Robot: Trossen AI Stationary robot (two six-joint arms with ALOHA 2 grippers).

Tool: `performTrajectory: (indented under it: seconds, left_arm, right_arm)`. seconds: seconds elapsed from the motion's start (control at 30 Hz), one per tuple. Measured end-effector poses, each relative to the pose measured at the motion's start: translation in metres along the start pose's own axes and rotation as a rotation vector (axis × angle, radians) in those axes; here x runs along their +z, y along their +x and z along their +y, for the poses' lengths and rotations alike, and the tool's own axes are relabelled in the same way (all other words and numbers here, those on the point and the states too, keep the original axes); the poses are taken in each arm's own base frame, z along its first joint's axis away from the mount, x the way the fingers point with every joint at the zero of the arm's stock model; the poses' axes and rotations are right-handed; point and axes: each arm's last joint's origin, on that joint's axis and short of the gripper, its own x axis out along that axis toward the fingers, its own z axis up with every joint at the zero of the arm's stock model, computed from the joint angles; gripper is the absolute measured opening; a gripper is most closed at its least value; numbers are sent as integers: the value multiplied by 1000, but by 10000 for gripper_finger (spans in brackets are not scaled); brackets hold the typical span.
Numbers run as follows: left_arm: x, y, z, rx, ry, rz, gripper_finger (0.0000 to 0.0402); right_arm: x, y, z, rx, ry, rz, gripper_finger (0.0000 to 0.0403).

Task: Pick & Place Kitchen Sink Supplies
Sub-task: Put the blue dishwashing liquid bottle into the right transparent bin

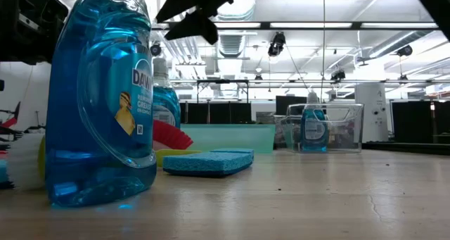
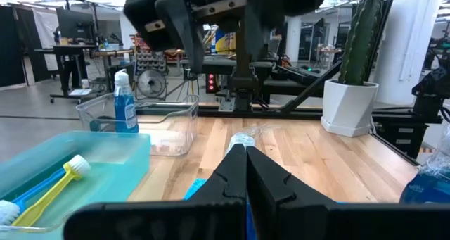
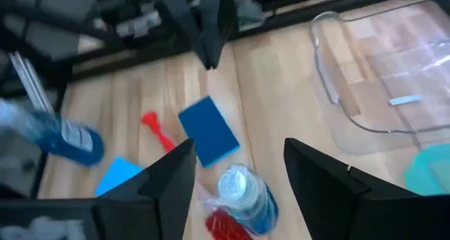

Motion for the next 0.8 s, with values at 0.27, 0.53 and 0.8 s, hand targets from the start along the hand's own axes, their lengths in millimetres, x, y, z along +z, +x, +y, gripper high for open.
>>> performTrajectory:
  seconds: [0.27, 0.53, 0.8]
  left_arm:
    - [0, 0, 0, 0, 0, 0, 3]
    - [0, 0, 0, 0, 0, 0, 3]
    - [0, 0, 0, 0, 0, 0, 3]
  right_arm:
    - [6, 24, 4, 38, -112, 157, 240]
    - [0, 45, 3, 58, -150, 224, 258]
    - [-10, 52, 1, 59, -183, 284, 270]
